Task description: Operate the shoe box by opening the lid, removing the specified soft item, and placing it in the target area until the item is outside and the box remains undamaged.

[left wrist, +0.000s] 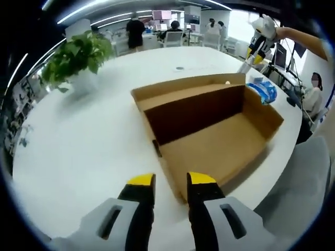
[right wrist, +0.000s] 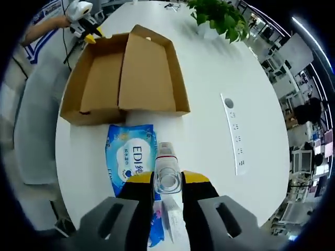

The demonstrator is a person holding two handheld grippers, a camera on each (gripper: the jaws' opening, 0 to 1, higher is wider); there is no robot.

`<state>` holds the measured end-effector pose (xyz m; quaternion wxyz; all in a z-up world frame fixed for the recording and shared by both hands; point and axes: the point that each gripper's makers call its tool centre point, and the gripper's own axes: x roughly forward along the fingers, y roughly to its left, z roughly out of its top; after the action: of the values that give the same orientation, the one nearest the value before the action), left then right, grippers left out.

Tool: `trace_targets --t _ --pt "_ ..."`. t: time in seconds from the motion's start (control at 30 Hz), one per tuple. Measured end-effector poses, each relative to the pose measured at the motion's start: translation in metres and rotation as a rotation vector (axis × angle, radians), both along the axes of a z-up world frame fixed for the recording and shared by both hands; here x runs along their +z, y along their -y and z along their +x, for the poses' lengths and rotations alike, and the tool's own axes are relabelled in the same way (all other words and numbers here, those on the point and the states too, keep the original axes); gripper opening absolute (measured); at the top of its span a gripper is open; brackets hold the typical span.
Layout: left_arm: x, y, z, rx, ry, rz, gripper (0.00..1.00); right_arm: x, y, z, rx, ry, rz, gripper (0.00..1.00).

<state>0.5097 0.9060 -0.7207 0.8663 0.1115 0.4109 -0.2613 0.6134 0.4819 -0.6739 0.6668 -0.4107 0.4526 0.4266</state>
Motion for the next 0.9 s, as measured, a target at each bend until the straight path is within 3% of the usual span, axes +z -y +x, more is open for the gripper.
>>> trace_targets --t 0.5,0.9 --pt "-0.006 0.006 -0.009 0.048 -0.043 -0.030 0.11 -0.037 0.009 0.007 0.055 -0.076 -0.171 0.17" --pt "-0.008 0.006 -0.008 0.064 -0.056 -0.042 0.09 -0.040 0.008 0.010 0.098 -0.110 -0.226 0.18"
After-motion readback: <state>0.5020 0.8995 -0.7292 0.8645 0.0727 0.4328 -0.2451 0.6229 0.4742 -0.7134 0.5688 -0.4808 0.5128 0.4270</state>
